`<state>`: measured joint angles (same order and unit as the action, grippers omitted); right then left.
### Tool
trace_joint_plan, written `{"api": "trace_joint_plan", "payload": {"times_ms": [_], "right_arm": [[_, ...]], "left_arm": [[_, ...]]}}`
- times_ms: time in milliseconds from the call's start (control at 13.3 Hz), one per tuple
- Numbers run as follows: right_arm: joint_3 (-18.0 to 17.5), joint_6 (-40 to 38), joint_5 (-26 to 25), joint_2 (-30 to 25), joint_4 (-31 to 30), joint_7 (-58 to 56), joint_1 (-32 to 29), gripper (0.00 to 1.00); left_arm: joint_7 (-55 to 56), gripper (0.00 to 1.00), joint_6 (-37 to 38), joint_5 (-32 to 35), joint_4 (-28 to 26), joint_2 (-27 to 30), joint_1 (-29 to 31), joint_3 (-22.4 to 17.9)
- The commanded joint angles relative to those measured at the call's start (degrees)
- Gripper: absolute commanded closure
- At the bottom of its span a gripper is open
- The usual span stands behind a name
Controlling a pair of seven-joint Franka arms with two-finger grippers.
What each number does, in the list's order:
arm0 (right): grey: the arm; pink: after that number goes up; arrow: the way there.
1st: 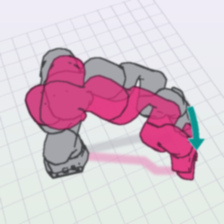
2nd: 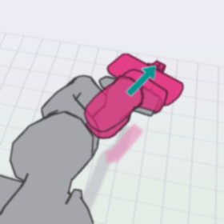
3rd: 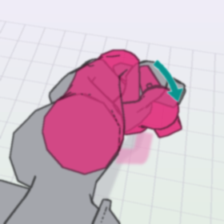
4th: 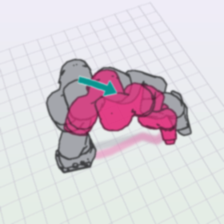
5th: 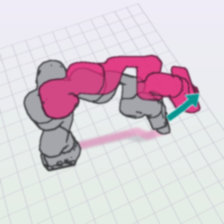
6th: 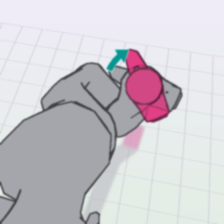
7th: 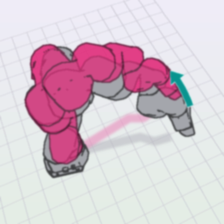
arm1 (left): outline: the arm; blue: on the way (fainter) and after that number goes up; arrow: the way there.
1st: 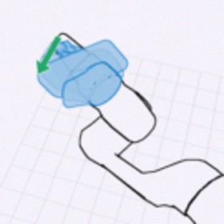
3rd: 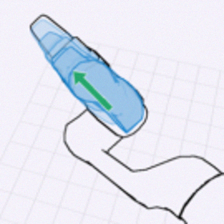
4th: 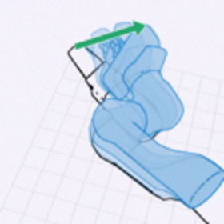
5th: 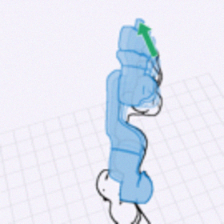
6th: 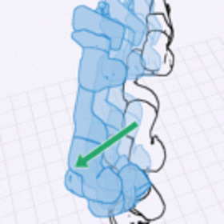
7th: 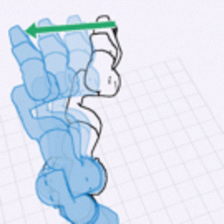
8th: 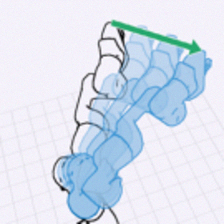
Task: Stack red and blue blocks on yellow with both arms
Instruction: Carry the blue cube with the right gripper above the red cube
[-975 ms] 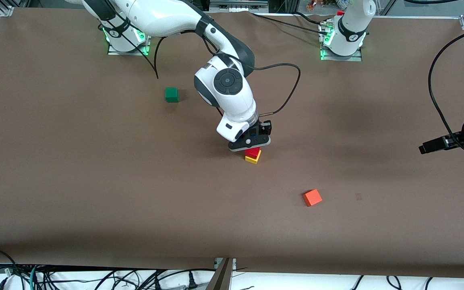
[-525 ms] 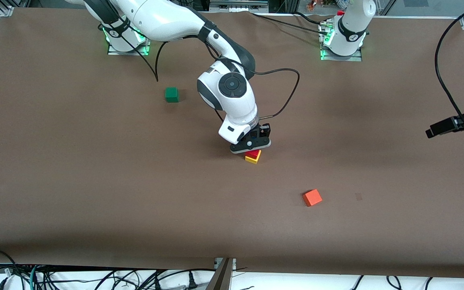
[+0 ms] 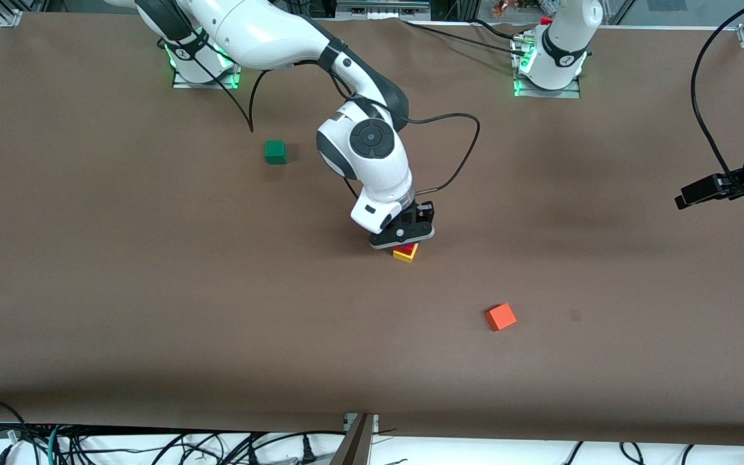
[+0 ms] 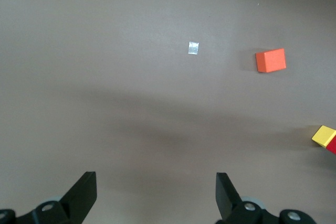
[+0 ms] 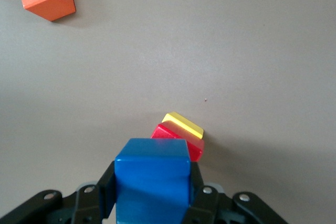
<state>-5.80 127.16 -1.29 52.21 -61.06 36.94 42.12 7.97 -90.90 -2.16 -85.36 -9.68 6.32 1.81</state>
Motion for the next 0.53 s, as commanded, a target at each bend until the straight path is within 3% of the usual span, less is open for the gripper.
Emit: {"api": "trace_joint_plan", "payload": {"times_ms": [0, 150, 225, 300, 450], "right_arm": [[0.26, 0.46, -1.17, 1.31, 2.35, 1.03, 0.50, 0.52], [0.35, 0.46, -1.26, 1.31, 2.35, 1.11, 0.50, 0.36], [0.69, 0.46, -1.26, 1.31, 2.35, 1.81, 0.50, 0.23], [1.22, 0.46, -1.34, 1.31, 2.43, 2.77, 0.94, 0.00], [1.93, 0.46, -1.34, 1.14, 2.43, 2.87, 1.38, 0.00]], "left_arm": [[-1.20, 0.00, -0.77, 0.93, -0.95, 0.72, -0.25, 0.47], [-1.20, 0.00, -0.77, 0.93, -0.69, 0.54, -0.25, 0.47], [-1.20, 0.00, -0.86, 0.93, -0.51, 0.45, -0.25, 0.47], [-1.20, 0.00, -0.86, 0.93, -0.51, 0.45, -0.34, 0.47], [-1.11, 0.00, -0.86, 1.02, -0.51, 0.45, -0.43, 0.47]]}}
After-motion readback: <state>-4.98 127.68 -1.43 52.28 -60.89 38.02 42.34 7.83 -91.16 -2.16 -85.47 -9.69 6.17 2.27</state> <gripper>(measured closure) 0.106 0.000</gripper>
